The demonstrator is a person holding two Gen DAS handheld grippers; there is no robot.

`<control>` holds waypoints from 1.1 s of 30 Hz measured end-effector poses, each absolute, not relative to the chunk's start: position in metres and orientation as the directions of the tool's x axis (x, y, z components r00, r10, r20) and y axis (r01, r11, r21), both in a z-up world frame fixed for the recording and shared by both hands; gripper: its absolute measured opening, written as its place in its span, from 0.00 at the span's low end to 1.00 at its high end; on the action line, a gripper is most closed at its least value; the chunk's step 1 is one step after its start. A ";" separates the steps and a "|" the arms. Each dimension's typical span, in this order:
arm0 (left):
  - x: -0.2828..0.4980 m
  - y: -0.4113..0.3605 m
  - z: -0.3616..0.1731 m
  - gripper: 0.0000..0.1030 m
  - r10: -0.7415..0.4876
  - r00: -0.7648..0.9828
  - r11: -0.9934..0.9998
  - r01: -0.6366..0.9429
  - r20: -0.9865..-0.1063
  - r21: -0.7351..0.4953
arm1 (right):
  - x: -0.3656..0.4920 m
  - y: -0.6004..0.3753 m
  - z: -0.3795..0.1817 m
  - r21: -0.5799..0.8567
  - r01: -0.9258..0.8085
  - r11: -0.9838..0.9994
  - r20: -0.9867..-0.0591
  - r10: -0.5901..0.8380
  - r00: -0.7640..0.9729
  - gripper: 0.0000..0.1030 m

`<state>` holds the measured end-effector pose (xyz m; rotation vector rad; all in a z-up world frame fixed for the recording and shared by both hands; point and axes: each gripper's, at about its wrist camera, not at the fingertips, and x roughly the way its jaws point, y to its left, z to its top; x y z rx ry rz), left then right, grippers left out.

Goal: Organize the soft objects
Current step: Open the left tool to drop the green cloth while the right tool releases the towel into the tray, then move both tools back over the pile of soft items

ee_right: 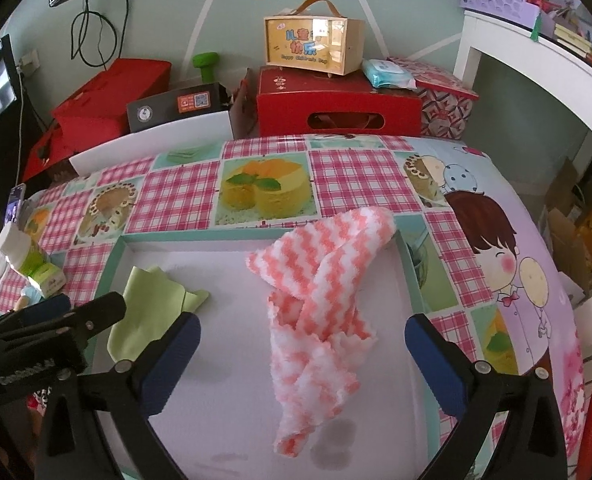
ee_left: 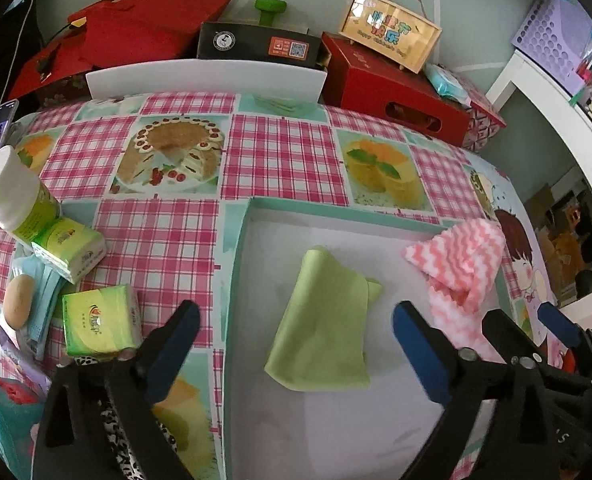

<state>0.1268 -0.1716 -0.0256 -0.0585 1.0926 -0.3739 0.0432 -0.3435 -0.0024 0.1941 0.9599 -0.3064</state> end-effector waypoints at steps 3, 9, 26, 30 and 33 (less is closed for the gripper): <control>0.127 -0.168 -0.021 0.96 -0.328 0.416 0.936 0.263 -0.848 -0.233 | 0.042 -0.346 0.000 0.030 0.352 0.935 -0.821 -0.178 0.543 1.00; 0.130 -0.157 -0.016 0.96 -0.339 0.440 0.936 0.245 -0.832 -0.252 | 0.043 -0.343 0.002 0.028 0.350 0.936 -0.810 -0.184 0.556 1.00; 0.148 -0.048 0.014 0.96 -0.167 0.513 0.985 0.058 -0.842 -0.161 | 0.054 -0.312 0.002 0.035 0.264 0.964 -0.811 -0.127 0.571 1.00; 0.149 -0.004 0.013 0.96 -0.143 0.517 0.981 -0.042 -0.844 -0.192 | 0.058 -0.305 0.002 0.027 0.254 0.967 -0.812 -0.127 0.570 1.00; 0.150 0.026 0.010 0.96 -0.132 0.514 0.969 -0.113 -0.848 -0.219 | 0.062 -0.294 0.003 0.041 0.234 0.971 -0.809 -0.105 0.579 1.00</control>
